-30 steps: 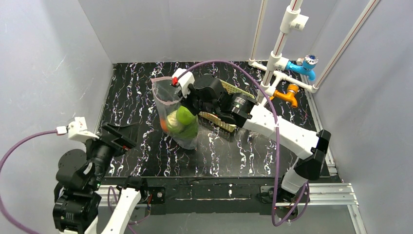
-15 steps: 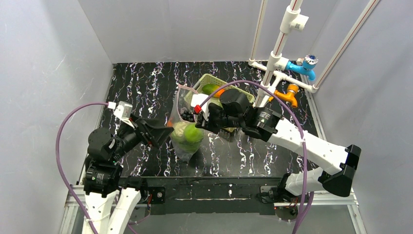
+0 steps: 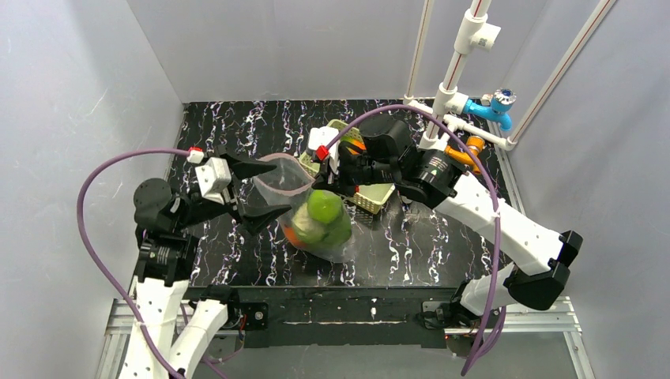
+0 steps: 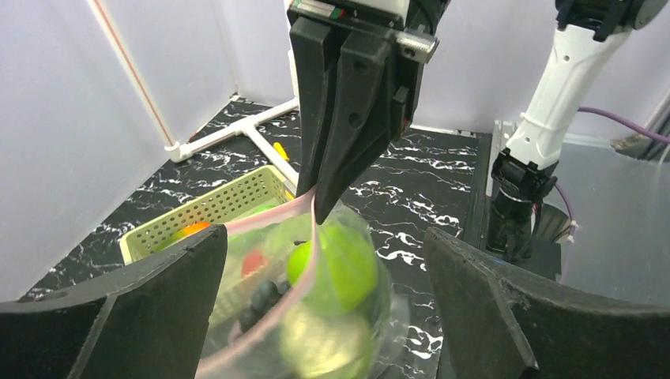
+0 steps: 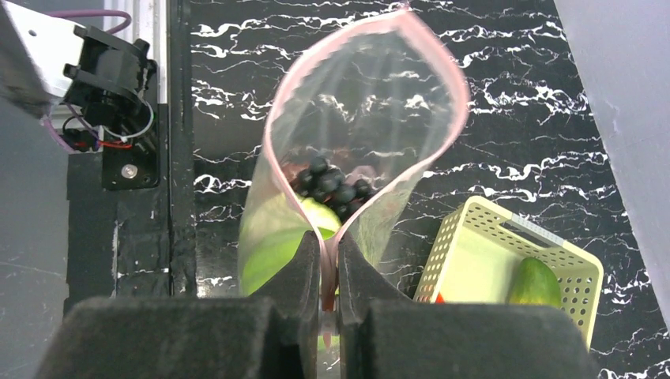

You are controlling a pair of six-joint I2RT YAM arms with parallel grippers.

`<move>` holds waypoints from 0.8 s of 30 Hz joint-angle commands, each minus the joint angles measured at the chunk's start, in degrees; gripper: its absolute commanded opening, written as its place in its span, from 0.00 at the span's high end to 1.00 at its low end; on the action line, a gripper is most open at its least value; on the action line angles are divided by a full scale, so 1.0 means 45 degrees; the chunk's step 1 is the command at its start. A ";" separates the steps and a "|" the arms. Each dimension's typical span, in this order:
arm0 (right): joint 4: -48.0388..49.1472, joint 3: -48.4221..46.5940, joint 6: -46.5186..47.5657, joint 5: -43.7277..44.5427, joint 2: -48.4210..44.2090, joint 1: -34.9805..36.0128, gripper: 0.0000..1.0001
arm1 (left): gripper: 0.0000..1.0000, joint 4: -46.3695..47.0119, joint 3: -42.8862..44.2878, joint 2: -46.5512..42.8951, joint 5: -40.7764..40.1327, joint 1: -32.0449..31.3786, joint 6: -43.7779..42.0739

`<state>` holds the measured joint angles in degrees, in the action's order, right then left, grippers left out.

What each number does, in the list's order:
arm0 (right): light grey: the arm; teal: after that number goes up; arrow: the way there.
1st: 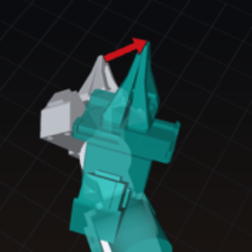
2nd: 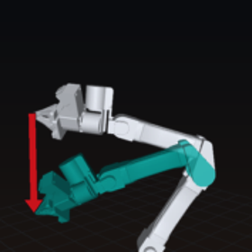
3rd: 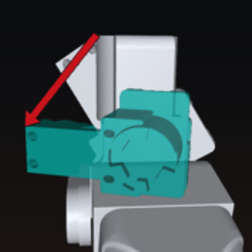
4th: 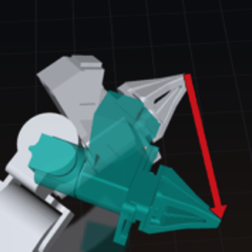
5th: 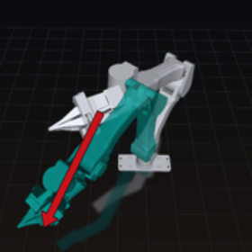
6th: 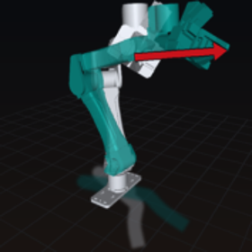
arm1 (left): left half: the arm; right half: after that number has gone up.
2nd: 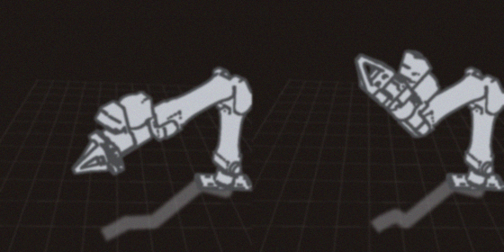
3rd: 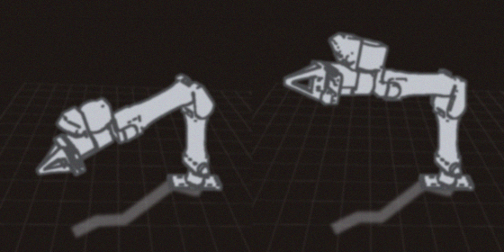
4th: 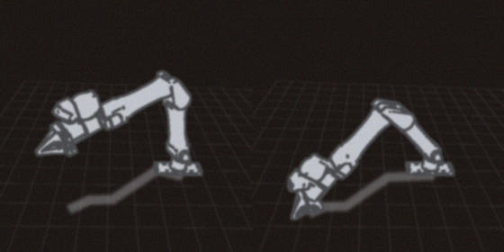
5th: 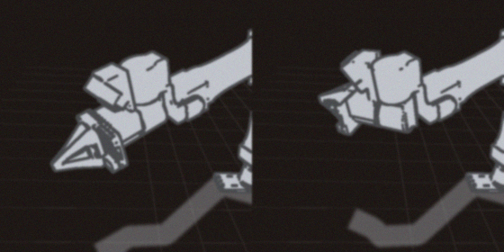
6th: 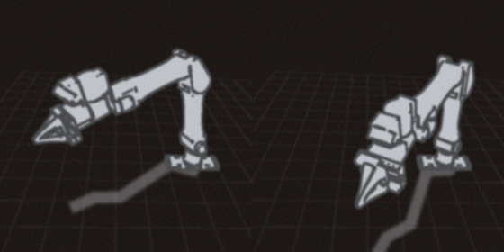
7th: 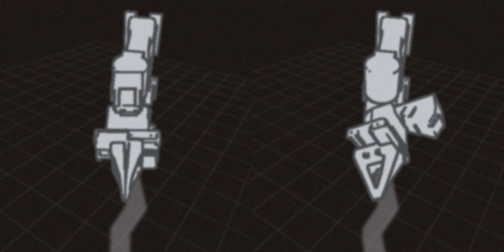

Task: Place the food in the zip-top bag and seal the zipper
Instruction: Zip the zipper food storage bag at the center of the board.

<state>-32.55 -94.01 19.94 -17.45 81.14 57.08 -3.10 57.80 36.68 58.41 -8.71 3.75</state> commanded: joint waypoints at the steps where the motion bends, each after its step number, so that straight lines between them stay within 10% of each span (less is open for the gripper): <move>1: 0.0019 -0.1043 0.0368 -0.0507 -0.0117 -0.0042 0.99 | 0.06 0.1084 0.0773 0.1110 0.1578 -0.0056 -0.0756; 24: -0.0821 -0.0373 0.0285 -0.0018 -0.0547 -0.0145 0.99 | 0.20 -0.2885 0.1917 0.5505 0.2814 -0.2400 -0.4374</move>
<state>-37.69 -95.78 21.17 -17.92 81.17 56.62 -10.13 65.51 64.38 69.94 -19.25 -10.81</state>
